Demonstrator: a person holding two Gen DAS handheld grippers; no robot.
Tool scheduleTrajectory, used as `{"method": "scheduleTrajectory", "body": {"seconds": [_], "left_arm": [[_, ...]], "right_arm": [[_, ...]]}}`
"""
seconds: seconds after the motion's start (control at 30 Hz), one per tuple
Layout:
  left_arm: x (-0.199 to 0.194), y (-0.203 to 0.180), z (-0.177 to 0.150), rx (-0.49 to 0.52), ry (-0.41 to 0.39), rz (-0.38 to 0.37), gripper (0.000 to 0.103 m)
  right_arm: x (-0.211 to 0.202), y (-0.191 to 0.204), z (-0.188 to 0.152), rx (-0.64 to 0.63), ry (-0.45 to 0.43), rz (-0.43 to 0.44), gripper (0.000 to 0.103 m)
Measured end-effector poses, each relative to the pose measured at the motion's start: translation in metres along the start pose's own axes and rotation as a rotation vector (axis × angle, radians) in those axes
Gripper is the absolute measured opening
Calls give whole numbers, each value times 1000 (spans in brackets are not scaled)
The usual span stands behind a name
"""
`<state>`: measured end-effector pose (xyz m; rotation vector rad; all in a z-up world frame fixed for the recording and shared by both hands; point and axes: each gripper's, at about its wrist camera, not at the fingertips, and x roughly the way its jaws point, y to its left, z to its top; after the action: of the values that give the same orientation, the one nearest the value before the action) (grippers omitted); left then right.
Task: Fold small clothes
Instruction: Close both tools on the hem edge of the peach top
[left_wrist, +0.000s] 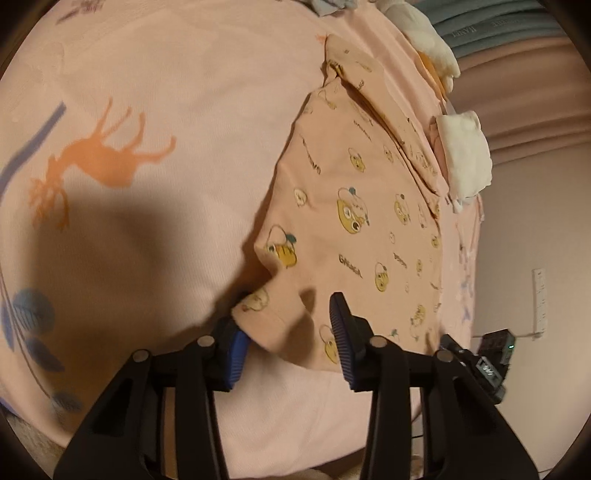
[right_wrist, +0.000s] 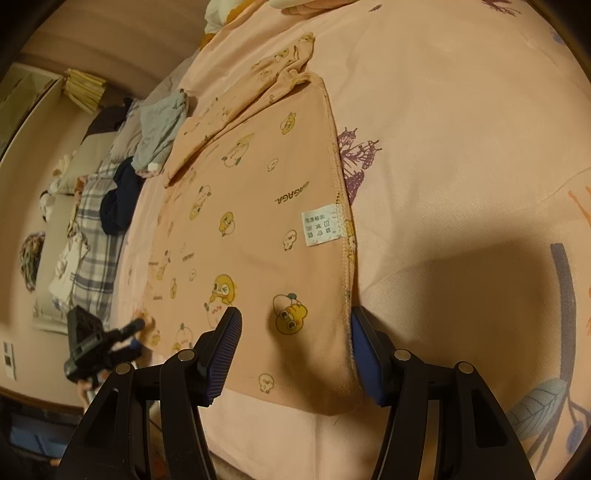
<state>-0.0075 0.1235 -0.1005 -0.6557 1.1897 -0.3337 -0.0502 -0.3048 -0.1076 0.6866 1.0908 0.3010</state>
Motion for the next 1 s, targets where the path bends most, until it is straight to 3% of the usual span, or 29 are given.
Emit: {"method": "scheduleTrajectory", "body": {"seconds": [0.17,0.47,0.57,0.7,1.0], "left_arm": [[-5,-1,2,25,-48,47,33],[-1,-2,3,63,-66,105,15],[2,-5,2,82,-68,138,10],[2,-6,2,80,-59,150,8],[-3,-20,2,107,-57,129,5]], "right_arm": [[-1,-3,-1,22,0,16,60],[-5,-2,-11,22,18,20,59],[-4,5,-14,-23,9,-47,46],[-2,5,-15,-43,-3,-112,13],[-8,11,-13,-52,-53,-86,9]]}}
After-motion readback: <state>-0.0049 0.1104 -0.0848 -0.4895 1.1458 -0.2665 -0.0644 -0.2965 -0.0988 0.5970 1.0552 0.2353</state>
